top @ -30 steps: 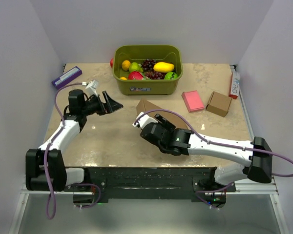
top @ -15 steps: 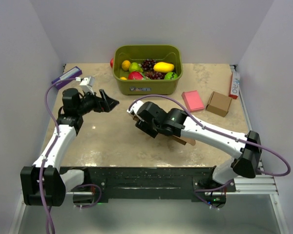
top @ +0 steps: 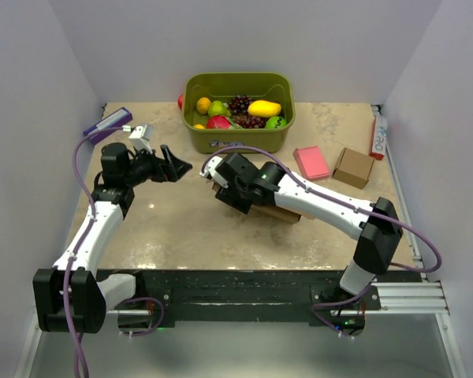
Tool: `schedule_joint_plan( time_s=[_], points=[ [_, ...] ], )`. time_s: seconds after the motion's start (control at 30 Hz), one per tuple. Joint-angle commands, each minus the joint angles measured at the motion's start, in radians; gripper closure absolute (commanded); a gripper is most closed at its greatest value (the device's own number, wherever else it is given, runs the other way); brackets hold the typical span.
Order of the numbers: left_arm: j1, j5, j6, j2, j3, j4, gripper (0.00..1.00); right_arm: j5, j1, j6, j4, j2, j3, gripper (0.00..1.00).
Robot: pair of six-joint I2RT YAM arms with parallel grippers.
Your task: Fold the paper box
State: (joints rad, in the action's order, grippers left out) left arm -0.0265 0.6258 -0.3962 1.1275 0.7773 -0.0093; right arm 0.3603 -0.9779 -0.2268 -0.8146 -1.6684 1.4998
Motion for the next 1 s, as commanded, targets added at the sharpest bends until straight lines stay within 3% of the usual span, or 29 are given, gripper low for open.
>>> schedule_joint_plan(
  time_s=[0.0,0.3,0.73,0.97],
  points=[
    [0.004,0.015,0.028,0.000,0.039,0.017,0.04,-0.043,0.031,-0.046,0.003,-0.033,0.040,0.25],
    [0.004,0.043,0.023,0.015,0.037,0.028,0.04,-0.049,0.067,-0.066,0.054,-0.067,0.094,0.06],
    [0.004,0.078,0.010,0.028,0.025,0.060,0.04,-0.006,0.110,-0.071,0.072,-0.057,0.157,0.01],
    [0.002,0.115,0.002,0.022,0.014,0.092,0.04,0.181,0.113,-0.016,0.175,0.007,0.126,0.01]
  ],
)
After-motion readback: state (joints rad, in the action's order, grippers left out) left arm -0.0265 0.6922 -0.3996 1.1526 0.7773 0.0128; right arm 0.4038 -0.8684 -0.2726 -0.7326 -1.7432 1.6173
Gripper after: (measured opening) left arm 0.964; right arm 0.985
